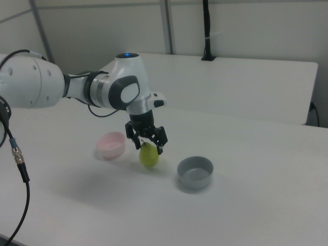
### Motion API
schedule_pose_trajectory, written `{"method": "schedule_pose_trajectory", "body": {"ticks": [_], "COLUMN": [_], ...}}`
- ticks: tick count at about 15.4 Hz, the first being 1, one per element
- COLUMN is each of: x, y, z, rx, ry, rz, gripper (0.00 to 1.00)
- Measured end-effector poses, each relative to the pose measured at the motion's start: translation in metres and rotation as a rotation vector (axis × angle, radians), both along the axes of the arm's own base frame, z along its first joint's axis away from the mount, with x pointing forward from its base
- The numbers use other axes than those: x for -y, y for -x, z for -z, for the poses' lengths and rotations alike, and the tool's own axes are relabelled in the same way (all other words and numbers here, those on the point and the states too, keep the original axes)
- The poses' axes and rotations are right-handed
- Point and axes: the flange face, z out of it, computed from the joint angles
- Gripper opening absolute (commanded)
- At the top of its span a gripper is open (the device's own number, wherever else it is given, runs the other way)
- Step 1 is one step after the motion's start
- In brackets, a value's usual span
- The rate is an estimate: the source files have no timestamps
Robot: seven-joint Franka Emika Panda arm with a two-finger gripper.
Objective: Place the pear in the bowl
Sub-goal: 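Lower the open gripper down over the green pear, then close the gripper around the green pear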
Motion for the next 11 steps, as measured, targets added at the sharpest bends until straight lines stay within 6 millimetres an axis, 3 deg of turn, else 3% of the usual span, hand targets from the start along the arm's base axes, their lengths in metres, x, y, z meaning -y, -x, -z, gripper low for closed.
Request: {"method": "schedule_pose_trajectory", "body": {"ticks": [8, 11], "x": [-0.016, -0.019], "y": [-0.005, -0.007], "z": [0.026, 0.027], "rx": [-0.013, -0.004], "ry": [-0.002, -0.002], "rz": [-0.028, -0.033], "gripper": [0.98, 0.76]}}
